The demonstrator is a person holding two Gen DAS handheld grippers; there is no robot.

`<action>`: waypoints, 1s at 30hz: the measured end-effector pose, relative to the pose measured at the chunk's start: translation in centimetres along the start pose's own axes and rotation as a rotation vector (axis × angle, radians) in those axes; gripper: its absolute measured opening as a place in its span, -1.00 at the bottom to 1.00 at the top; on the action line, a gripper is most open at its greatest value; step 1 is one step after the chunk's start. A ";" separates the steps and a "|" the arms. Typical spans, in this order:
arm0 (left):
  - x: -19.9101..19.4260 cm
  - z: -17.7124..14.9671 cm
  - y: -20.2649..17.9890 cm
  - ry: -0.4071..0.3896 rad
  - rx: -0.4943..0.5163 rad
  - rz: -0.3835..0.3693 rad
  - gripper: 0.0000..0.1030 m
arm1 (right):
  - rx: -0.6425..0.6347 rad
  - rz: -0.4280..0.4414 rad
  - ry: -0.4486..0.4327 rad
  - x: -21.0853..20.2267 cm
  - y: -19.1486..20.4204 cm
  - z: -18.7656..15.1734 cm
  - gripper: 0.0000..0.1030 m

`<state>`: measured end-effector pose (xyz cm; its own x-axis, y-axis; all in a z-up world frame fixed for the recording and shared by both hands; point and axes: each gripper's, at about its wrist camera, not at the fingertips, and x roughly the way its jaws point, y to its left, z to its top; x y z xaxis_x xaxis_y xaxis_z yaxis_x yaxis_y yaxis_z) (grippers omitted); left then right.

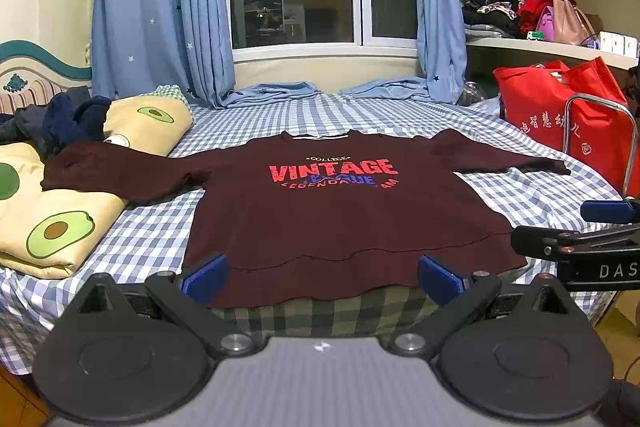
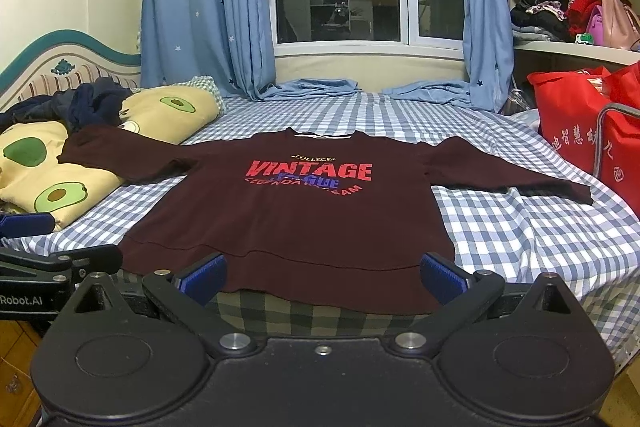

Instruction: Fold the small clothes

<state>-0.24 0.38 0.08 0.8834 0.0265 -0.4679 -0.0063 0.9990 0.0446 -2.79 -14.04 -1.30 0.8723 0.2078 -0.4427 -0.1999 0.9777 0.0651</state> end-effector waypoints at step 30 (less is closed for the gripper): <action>-0.3 0.0 -0.3 0.004 0.012 -0.005 0.99 | -0.024 -0.003 -0.016 -0.4 0.5 -0.1 0.99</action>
<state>-0.55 0.10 0.20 0.8814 0.0212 -0.4719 0.0041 0.9986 0.0525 -3.34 -13.66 -1.19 0.8799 0.2053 -0.4286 -0.2073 0.9773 0.0425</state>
